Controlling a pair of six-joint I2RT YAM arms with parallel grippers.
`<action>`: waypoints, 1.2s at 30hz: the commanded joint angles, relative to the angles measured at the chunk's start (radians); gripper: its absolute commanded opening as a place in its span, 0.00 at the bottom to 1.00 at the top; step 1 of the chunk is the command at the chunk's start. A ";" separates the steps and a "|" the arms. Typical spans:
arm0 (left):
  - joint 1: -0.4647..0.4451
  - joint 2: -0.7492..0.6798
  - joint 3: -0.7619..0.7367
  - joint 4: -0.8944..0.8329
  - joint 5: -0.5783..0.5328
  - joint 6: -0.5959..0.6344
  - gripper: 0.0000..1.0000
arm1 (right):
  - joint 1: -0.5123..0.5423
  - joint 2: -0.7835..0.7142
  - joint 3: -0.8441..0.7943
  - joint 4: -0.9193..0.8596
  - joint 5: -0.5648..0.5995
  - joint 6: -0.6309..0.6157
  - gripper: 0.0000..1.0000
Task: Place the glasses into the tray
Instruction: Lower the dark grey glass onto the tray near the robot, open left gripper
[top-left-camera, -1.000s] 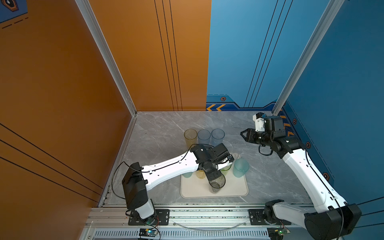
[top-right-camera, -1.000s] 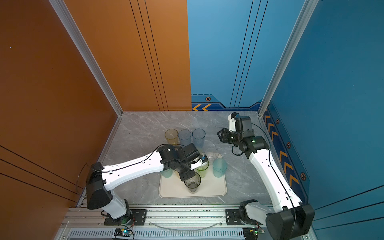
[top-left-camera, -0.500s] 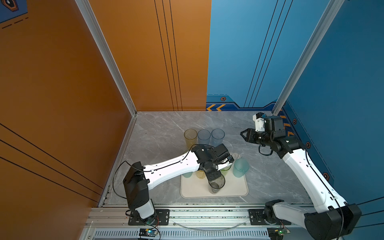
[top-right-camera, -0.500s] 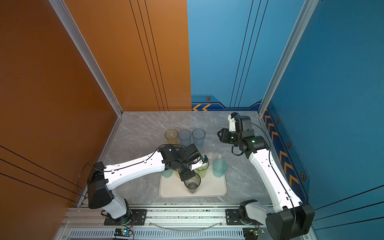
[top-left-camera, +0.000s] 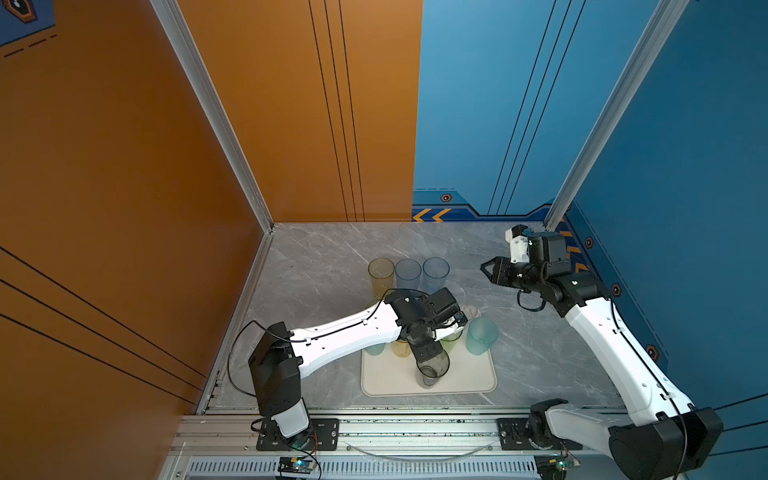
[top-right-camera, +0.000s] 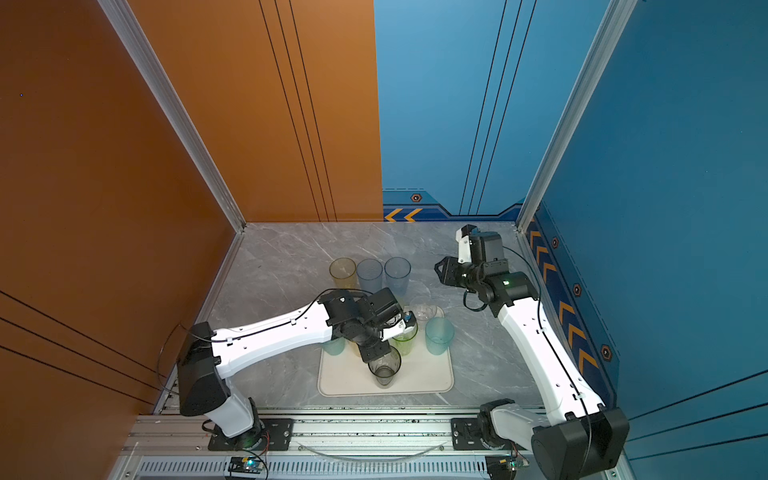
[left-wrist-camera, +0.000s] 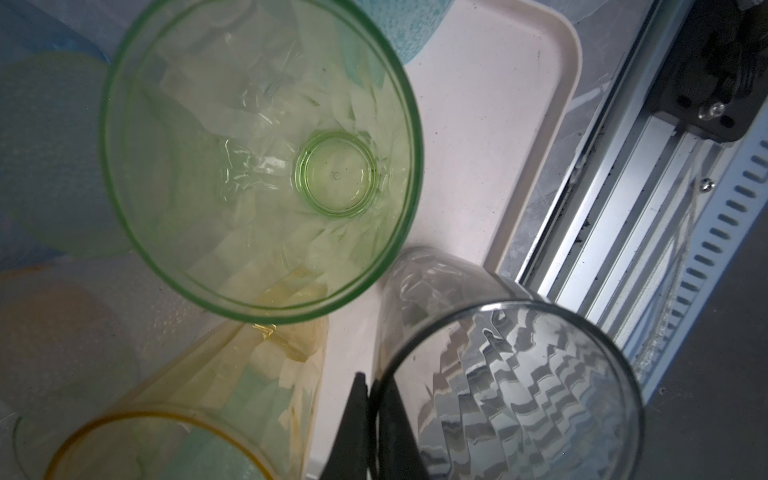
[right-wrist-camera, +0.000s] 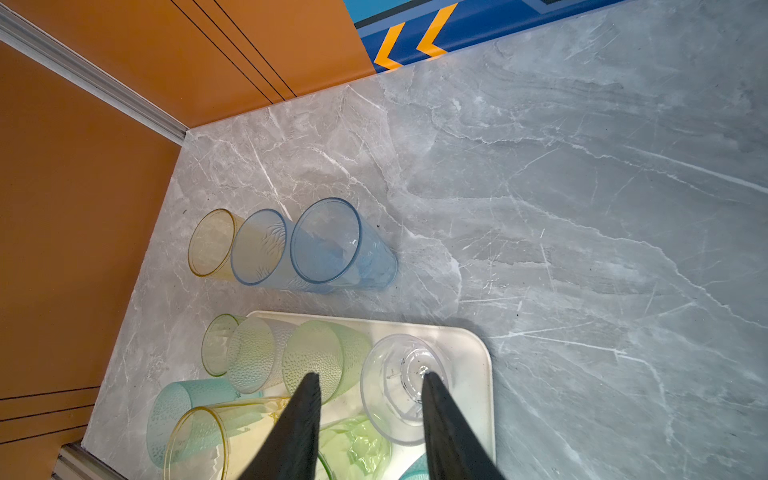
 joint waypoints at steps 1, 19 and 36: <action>0.011 0.014 -0.013 -0.001 0.018 0.002 0.08 | 0.006 0.007 0.022 0.010 0.018 -0.009 0.39; 0.010 0.007 -0.014 -0.002 0.016 0.000 0.14 | 0.014 0.013 0.027 0.009 0.020 -0.009 0.39; 0.010 -0.072 0.002 0.006 -0.015 0.008 0.20 | 0.024 0.025 0.031 0.009 0.022 -0.008 0.39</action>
